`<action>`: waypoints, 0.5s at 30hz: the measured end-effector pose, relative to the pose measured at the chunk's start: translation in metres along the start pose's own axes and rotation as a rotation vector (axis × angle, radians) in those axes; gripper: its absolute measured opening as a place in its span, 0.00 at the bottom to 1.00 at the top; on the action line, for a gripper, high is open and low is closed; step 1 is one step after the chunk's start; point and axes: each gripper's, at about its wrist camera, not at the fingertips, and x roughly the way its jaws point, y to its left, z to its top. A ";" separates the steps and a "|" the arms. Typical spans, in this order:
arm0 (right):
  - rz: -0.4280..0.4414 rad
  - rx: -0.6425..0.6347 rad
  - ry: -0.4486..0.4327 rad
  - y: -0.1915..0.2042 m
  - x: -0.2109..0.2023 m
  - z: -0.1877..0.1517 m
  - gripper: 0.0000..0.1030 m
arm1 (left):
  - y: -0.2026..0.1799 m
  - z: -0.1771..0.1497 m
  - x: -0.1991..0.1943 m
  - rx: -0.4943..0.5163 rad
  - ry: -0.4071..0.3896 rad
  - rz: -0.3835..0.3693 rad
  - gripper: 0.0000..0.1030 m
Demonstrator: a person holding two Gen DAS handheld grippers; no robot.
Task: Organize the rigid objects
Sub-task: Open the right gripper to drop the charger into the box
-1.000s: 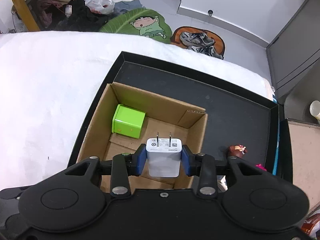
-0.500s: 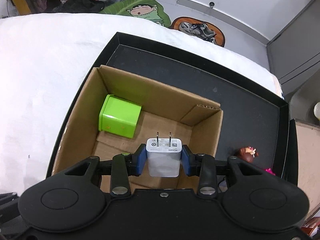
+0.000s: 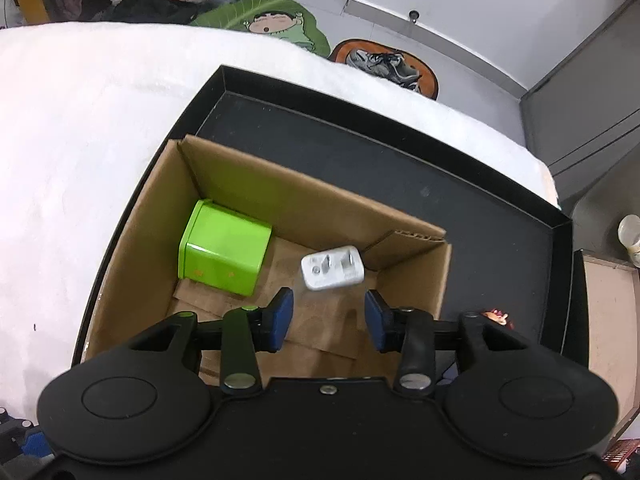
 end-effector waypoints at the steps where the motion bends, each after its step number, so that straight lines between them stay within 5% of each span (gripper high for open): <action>1: 0.005 0.002 -0.006 -0.002 -0.004 -0.001 0.39 | 0.000 0.000 0.000 -0.003 0.000 -0.001 0.23; 15: 0.085 -0.022 -0.068 -0.026 -0.065 -0.013 0.55 | -0.003 -0.001 -0.006 0.036 -0.013 0.021 0.23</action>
